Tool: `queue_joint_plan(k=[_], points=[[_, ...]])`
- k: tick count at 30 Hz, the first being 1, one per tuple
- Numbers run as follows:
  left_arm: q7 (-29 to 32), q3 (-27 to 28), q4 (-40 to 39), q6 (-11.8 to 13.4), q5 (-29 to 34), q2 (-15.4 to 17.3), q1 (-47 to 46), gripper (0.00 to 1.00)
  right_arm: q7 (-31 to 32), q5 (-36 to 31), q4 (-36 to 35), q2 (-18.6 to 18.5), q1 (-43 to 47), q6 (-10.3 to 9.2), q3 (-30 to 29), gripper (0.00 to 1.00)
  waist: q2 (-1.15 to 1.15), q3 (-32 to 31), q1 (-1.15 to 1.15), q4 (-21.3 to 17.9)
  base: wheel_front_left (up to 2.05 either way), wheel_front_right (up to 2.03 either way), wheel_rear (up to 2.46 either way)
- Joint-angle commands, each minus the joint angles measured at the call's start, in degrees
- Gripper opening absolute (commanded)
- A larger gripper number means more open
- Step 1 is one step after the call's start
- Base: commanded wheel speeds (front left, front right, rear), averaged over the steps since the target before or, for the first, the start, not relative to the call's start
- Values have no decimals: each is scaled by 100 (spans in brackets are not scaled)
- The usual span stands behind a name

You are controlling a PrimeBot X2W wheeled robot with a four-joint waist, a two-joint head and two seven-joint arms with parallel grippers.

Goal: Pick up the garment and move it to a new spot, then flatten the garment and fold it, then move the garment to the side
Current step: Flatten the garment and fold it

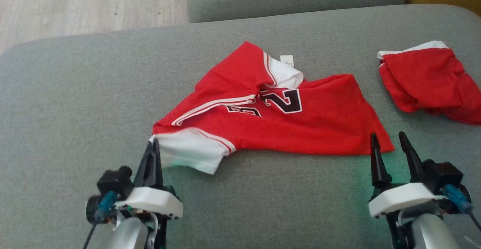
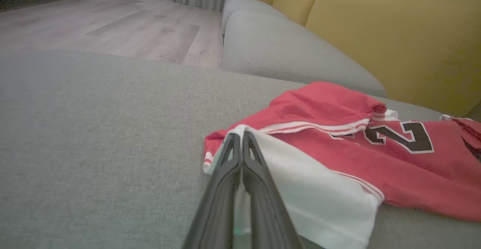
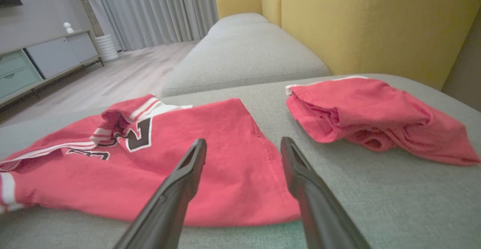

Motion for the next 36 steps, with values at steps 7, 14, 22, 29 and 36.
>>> queue_joint_plan(k=[7, 14, 22, 29, 36], points=[[-324, 300, -755, -90, 45, 36, -181, 0, 243, -89, 228, -32, -377, -5, -71, 100, 0, 45, 0, 88, 0, 0, 0], [-341, 366, -1094, -135, 152, 10, -100, 0, 546, -18, 836, -32, -589, -5, -421, 100, 0, 113, 0, 132, 0, 0, 0], [-342, 348, -1226, -250, 231, -11, -71, 0, 779, 225, 1649, -32, -955, -5, -470, 100, 0, 195, 0, 191, 0, 0, 0], [-343, 356, -1247, -266, 261, -21, -95, 0, 1060, 481, 2233, -32, -1170, -5, -217, 100, 0, 230, 0, 220, 0, 0, 0], [-343, 405, -1249, -275, 283, -25, -112, 0, 1012, 746, 2399, -32, -1294, -5, 120, 0, 0, 201, 0, 205, 0, 0, 0]])
